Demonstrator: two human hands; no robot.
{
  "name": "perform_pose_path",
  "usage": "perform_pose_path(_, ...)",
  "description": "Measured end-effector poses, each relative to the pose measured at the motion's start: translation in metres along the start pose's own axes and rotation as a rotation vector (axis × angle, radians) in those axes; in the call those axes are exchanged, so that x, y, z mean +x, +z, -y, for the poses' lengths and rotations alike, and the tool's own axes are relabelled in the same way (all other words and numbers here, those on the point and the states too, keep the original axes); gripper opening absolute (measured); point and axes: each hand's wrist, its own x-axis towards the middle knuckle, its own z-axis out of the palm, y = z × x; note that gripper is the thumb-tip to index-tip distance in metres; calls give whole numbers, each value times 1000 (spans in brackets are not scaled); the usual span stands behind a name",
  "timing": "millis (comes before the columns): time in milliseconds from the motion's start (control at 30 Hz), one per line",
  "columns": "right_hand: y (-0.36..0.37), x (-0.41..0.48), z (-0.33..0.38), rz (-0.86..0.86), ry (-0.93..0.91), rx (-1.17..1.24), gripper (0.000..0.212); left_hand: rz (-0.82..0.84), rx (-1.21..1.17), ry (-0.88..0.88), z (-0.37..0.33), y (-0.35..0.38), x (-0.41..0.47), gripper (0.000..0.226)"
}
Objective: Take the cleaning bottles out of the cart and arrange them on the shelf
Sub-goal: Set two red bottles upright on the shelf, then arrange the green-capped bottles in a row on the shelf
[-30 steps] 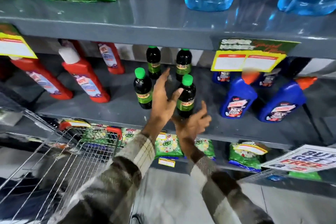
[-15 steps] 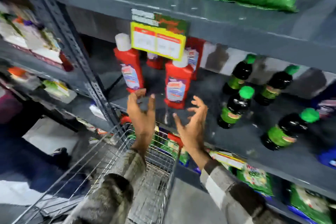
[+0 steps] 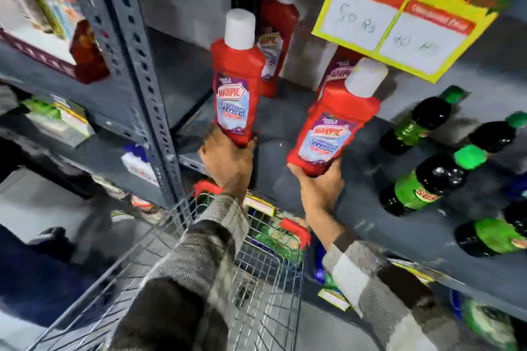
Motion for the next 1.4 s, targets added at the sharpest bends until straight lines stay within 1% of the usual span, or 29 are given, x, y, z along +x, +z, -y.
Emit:
perform_pose_path(100,3,2,0,6,9,-17,75,-34,-6,37,4,2,1,96)
perform_pose_path(200,6,3,0,2,4,-8,72,-37,28,53,1,2,1,98)
perform_pose_path(300,9,5,2,2,11,15,73,-31,57,44,1,3,4,97)
perform_pose_path(400,11,6,2,11,26,55,69,-31,61,50,1,4,5,91)
perform_pose_path(467,11,7,1,15,18,60,69,-34,53,44,1,4,6,88)
perform_pose_path(767,13,10,-6,42,-24,89,76,-34,25,34,3,4,5,91)
perform_pose_path(867,11,10,-5,54,-22,102,76,-27,-4,35,2,5,4,101)
perform_pose_path(933,8,11,-6,69,-8,97,76,-22,-2,27,-2,3,1,116)
perform_pose_path(967,7,11,-7,81,-6,98,80,-31,-12,10,-4,0,0,125)
perform_pose_path(1000,4,10,-9,95,-9,110,88,-57,-60,-11,-7,-3,-5,132)
perform_pose_path(1067,-8,3,-16,122,-34,126,104,-172,-225,-24,-12,-10,-21,132)
perform_pose_path(1100,-16,-6,-18,133,-65,120,109,-255,-290,-7,-12,-12,-33,126)
perform_pose_path(1133,-28,-13,-23,133,-102,115,110,-318,-337,28,-15,-12,-49,117)
perform_pose_path(1167,-43,-20,-29,120,-141,113,107,-337,-380,74,-21,-10,-68,108)
perform_pose_path(1233,-75,-29,-44,62,-208,133,93,-267,-448,181,-38,0,-107,91)
perform_pose_path(1300,-103,-30,-59,-45,-245,165,81,-139,-491,322,-58,13,-141,80)
perform_pose_path(1400,-147,-20,-84,-258,-220,204,72,104,-546,474,-93,36,-191,74)
